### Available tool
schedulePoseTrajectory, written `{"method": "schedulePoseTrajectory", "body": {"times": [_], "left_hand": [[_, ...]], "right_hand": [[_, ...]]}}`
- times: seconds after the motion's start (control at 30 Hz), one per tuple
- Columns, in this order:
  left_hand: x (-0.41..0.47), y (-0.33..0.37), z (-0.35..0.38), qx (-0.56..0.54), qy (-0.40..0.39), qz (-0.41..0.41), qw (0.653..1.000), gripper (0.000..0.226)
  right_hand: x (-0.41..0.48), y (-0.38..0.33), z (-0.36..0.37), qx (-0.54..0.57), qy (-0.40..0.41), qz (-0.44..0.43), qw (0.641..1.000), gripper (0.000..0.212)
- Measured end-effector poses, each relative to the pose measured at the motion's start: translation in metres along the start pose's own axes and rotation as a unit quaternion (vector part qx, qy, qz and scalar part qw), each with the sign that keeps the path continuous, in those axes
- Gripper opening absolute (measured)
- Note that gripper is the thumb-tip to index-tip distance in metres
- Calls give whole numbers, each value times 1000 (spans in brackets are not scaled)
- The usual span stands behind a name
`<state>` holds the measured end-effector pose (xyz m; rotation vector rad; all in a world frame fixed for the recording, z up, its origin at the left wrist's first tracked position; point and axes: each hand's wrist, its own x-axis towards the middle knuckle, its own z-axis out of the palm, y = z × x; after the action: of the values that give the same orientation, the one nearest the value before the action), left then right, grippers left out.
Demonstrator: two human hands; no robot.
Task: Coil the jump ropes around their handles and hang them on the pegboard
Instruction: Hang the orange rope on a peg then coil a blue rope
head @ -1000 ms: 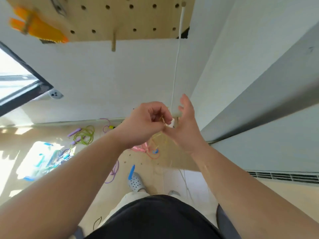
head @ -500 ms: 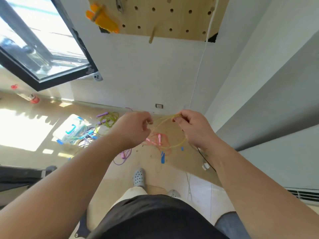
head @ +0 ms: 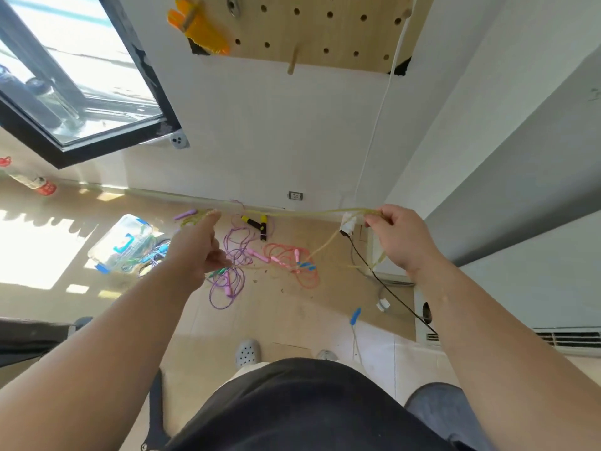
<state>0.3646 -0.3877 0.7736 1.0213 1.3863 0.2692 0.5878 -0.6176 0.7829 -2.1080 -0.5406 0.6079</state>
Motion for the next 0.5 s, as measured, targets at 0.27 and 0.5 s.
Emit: {"method": "schedulePoseTrajectory", "body": {"times": [0.27, 0.5], "left_hand": [[-4, 52, -4, 231, 16, 351, 907, 41], [28, 61, -28, 544, 158, 505, 651, 27]], "right_hand": [[-11, 20, 11, -68, 64, 50, 994, 31], [-15, 31, 8, -92, 39, 76, 992, 32]]}}
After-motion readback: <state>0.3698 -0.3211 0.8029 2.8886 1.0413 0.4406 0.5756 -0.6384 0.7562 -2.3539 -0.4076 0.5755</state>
